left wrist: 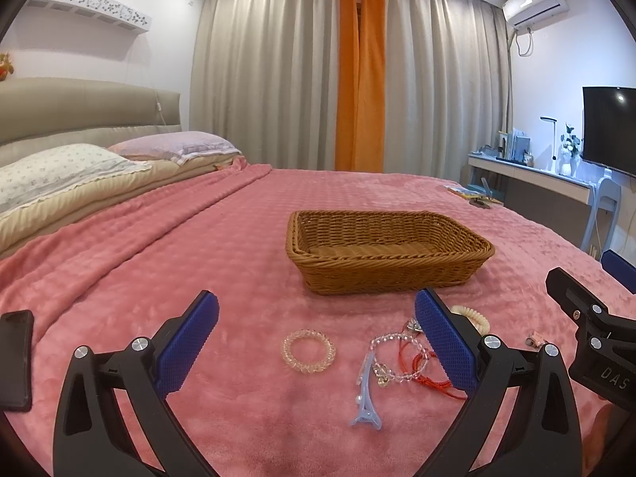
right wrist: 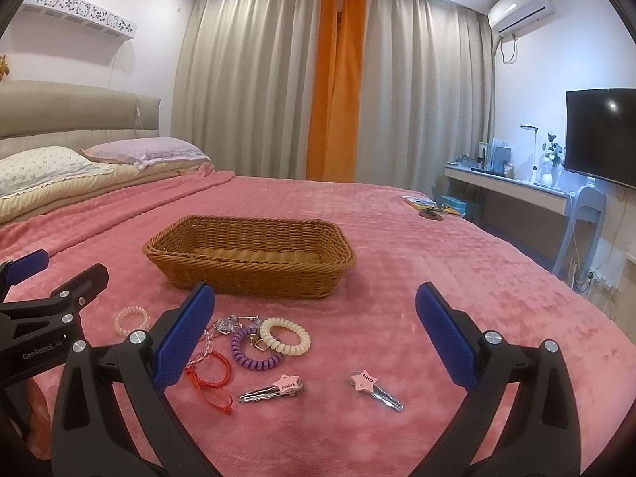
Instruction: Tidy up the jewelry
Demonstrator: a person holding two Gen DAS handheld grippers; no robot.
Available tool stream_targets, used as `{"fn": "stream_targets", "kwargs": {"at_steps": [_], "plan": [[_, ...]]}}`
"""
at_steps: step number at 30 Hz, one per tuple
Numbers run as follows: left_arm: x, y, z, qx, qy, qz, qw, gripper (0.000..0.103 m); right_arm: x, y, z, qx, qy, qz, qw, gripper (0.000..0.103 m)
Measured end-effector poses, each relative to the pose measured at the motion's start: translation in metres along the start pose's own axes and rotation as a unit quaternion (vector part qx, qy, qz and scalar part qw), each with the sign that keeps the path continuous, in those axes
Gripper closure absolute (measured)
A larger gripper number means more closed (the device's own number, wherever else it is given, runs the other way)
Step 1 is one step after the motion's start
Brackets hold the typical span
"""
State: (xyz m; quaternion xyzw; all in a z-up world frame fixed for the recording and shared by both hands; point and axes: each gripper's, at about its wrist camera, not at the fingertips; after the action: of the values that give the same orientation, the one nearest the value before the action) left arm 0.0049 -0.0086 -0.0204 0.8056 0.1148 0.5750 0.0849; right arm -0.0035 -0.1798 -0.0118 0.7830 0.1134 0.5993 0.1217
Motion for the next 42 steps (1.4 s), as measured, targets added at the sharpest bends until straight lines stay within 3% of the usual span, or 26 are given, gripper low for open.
{"fn": "stream_targets", "kwargs": {"at_steps": [28, 37, 39, 42], "plan": [[-0.003, 0.0, 0.0, 0.002, 0.004, -0.003, 1.0, 0.008, -0.004, 0.002, 0.01, 0.004, -0.015, 0.013, 1.0, 0.007], [0.002, -0.028, 0.018, 0.01, -0.043, -0.065, 0.9969, 0.008, -0.024, 0.044, 0.04, 0.016, -0.083, 0.11, 0.99, 0.007], [0.007, -0.037, 0.023, 0.003, -0.073, -0.079, 0.9942, 0.008, -0.026, 0.054, 0.046, 0.02, -0.103, 0.122, 0.987, 0.013], [0.015, -0.043, 0.028, 0.012, -0.113, -0.045, 0.9925, 0.008, -0.028, 0.064, 0.056, 0.031, -0.144, 0.113, 0.983, 0.022]]}}
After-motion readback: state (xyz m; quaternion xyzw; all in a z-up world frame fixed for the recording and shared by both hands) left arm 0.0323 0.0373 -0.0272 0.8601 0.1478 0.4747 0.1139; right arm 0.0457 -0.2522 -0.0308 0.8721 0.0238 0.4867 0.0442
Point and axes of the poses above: each gripper's, at about its wrist camera, not at the fingertips, and z roughly the way its jaws point, y to its right, x to its top, and after that the axes turned 15 degrees about -z, right-handed
